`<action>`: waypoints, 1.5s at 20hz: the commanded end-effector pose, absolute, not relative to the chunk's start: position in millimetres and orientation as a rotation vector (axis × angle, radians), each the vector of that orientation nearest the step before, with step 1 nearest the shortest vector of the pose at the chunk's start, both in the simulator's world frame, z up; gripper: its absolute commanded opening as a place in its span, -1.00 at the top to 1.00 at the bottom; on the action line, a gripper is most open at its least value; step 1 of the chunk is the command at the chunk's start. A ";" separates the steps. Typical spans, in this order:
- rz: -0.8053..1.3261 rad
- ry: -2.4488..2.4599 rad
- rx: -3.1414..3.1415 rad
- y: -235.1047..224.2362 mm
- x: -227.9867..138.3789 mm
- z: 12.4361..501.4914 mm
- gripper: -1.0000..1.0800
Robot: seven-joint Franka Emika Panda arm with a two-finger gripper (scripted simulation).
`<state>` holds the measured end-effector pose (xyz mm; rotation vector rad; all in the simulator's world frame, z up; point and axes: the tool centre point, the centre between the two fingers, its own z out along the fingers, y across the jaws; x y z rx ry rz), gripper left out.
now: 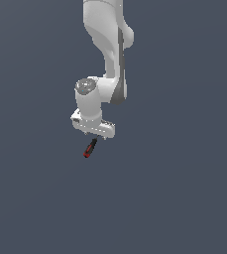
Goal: Pick up the object and move it to a goal position.
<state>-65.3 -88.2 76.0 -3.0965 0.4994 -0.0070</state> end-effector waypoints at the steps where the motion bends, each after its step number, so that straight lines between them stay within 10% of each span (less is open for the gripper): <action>1: -0.003 0.535 -3.094 -95.1 -72.7 68.8 -0.92; 25: 0.000 0.555 -3.092 -98.8 -77.4 14.7 -0.92; 26: 0.000 0.555 -3.092 -98.8 -77.4 14.7 1.00; 30: 0.000 0.555 -3.092 -98.8 -77.4 14.7 1.00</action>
